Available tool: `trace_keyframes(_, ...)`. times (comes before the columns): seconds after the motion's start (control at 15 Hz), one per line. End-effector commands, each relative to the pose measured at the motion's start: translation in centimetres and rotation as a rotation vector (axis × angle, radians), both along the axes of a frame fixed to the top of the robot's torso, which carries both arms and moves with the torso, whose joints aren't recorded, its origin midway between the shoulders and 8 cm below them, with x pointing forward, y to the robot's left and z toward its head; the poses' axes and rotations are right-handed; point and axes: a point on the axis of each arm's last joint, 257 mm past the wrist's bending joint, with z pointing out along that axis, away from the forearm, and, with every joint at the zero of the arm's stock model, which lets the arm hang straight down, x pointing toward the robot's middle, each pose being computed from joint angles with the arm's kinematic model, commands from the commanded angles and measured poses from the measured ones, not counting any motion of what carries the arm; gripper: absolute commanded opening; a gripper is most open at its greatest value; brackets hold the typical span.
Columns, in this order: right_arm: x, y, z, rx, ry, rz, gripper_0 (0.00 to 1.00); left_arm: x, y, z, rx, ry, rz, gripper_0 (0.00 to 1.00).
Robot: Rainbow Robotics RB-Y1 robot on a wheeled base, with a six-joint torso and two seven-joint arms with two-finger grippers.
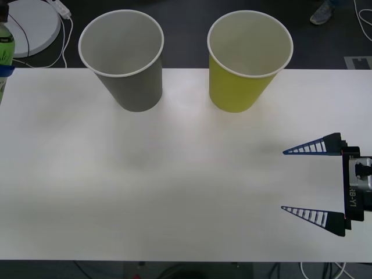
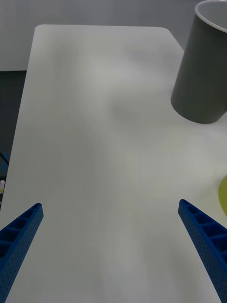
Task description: Put the can into the green bin and the plastic bottle into the gray bin
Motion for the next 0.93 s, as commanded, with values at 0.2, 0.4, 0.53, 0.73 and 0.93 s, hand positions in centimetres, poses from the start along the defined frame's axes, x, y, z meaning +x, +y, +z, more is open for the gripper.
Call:
trace_keyframes(0.2,0.0,0.0,0.0,0.0,0.0,0.0,1.0,3.4,-0.1,1.1,0.0,0.009,-0.008,0.0)
trace_keyframes(0.4,0.0,0.0,0.0,0.0,0.0,0.0,1.0,5.3,-0.5,2.2,0.005,0.013,0.0,0.0)
trace_keyframes(0.53,0.0,0.0,0.0,0.0,0.0,0.0,1.0,6.1,-0.9,3.5,0.027,0.024,0.003,0.0)
trace_keyframes(0.73,0.0,0.0,0.0,0.0,0.0,0.0,1.0,7.4,-1.7,4.5,0.053,0.046,0.007,0.0)
trace_keyframes(0.93,0.0,0.0,0.0,0.0,0.0,0.0,1.0,9.5,-3.4,5.5,0.068,0.048,0.007,0.0)
